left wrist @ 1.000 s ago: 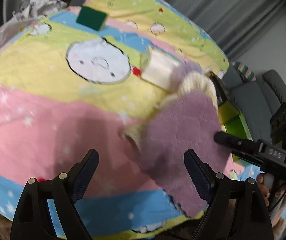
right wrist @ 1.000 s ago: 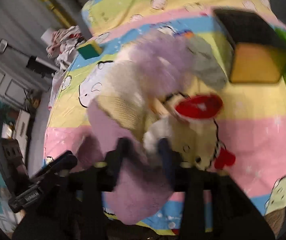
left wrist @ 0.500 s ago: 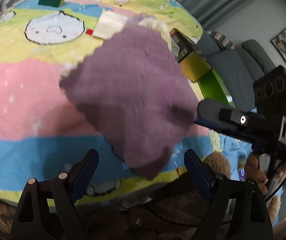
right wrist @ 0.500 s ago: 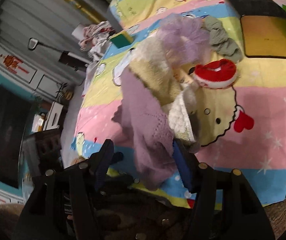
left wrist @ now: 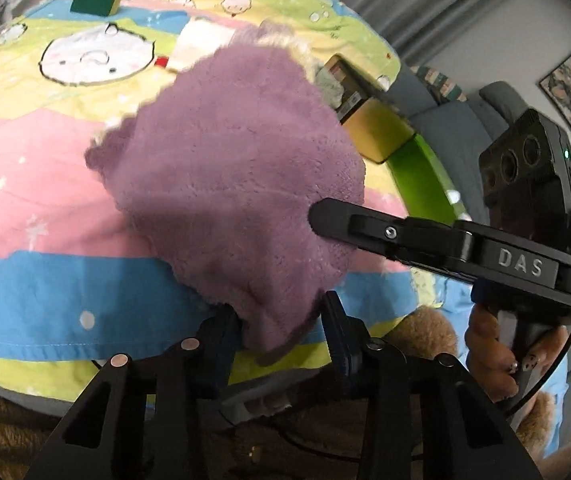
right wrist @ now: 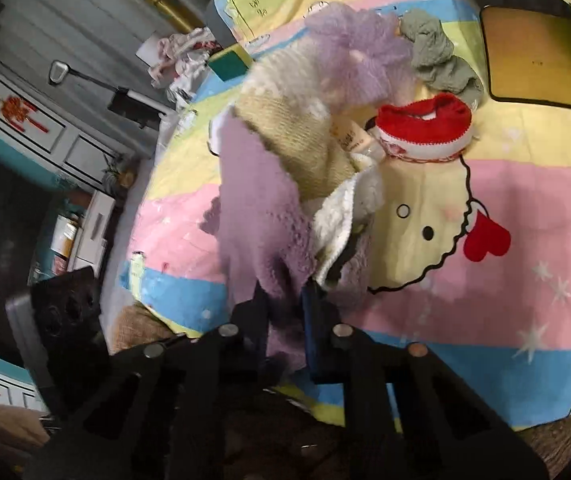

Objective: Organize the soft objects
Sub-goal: 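Lift the mauve towel with the right gripper, gathering it up, then carry the mauve towel into the white box and release it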

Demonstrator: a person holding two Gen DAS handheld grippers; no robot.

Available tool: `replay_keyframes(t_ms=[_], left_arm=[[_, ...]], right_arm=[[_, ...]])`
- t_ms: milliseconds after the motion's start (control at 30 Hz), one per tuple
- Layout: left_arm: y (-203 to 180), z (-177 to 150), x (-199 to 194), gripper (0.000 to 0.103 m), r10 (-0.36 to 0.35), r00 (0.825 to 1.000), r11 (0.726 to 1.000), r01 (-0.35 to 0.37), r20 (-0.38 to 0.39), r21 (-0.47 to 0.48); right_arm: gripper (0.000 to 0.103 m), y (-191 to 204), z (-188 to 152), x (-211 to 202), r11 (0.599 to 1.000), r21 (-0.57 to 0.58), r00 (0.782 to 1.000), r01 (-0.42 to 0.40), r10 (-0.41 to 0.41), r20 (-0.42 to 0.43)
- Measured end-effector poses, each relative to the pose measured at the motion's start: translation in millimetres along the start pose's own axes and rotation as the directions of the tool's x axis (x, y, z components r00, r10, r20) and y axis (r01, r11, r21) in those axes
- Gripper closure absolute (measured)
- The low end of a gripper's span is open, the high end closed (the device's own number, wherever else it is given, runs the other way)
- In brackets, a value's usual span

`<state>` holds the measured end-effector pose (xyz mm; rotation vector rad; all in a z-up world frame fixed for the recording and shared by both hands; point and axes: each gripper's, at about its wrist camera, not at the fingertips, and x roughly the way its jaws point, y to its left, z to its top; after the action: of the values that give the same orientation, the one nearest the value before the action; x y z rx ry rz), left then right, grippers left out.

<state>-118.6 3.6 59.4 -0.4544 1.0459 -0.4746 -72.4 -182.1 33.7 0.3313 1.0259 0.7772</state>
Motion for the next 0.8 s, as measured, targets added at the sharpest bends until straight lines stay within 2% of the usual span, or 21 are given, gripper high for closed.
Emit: replay_keyframes(t_ms=[67, 200, 300, 400, 467, 567, 733, 800], left_arm=[[-4.2, 4.9, -7.9, 0.063, -0.024, 1.000, 1.000, 0.024, 0.016, -0.002], [-17.0, 15.6, -28.3, 0.063, -0.030, 0.997, 0.999, 0.028, 0.067, 0.031], [-25.9, 29.1, -46.3, 0.063, -0.065, 0.990, 0.997, 0.058, 0.127, 0.053], [-34.0, 51.0, -60.3, 0.063, -0.074, 0.982, 0.994, 0.060, 0.175, 0.086], [-47.0, 69.4, -70.8, 0.063, -0.066, 0.969, 0.991, 0.036, 0.237, 0.129], [-52.5, 89.5, -82.9, 0.063, -0.093, 0.953, 0.989, 0.054, 0.289, 0.141], [-53.3, 106.3, -92.9, 0.063, -0.095, 0.945, 0.987, 0.049, 0.313, 0.150], [-58.7, 111.3, -95.6, 0.063, -0.095, 0.945, 0.986, 0.046, 0.312, 0.161]], right_arm=[[0.092, 5.8, -0.2, -4.3, 1.000, -0.011, 1.000, -0.029, 0.029, 0.002], [0.093, 20.2, 6.7, -24.8, 0.999, -0.029, 0.997, -0.045, 0.046, 0.061], [0.092, 25.8, 23.1, -47.0, 0.995, -0.027, 0.988, -0.097, 0.100, 0.120], [0.091, 36.0, 42.2, -60.1, 0.994, -0.051, 0.982, -0.096, 0.103, 0.161], [0.089, 46.5, 57.8, -73.5, 0.988, -0.072, 0.970, -0.139, 0.151, 0.190], [0.089, 50.8, 73.6, -92.6, 0.971, -0.093, 0.945, -0.220, 0.236, 0.227], [0.089, 50.3, 87.6, -94.7, 0.964, -0.063, 0.939, -0.257, 0.265, 0.218], [0.089, 53.0, 88.7, -98.9, 0.966, -0.071, 0.938, -0.247, 0.257, 0.233]])
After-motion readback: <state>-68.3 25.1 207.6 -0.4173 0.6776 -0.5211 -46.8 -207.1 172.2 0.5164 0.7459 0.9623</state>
